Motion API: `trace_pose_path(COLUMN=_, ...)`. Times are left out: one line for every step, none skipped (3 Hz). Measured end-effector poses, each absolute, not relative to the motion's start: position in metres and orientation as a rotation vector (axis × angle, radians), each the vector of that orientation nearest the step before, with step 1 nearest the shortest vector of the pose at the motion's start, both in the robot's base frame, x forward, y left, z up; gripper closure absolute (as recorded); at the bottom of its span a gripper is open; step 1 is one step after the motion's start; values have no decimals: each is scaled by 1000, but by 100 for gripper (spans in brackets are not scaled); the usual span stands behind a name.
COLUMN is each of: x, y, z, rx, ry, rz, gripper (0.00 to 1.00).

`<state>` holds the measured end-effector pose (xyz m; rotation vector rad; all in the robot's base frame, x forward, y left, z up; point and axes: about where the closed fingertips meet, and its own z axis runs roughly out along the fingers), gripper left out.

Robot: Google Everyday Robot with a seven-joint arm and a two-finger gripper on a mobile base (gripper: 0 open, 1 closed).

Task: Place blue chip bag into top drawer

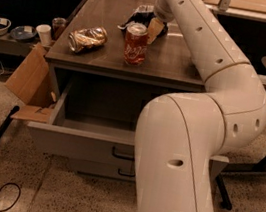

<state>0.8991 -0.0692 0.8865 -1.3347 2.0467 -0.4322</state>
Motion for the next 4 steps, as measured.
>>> trace_pose_path(x=902, y=-72, z=891, rx=-1304, ry=2045, rz=-429, gripper=20)
trace_pose_path(x=905, y=-73, z=898, rx=-1279, ry=2028, rz=-433, gripper=43)
trace_pose_path(x=907, y=-73, z=905, rx=-1261, ry=2007, rz=-432, gripper=74)
trace_pose_path(x=907, y=-74, z=906, rx=-1255, ry=2000, rz=-429, gripper=97)
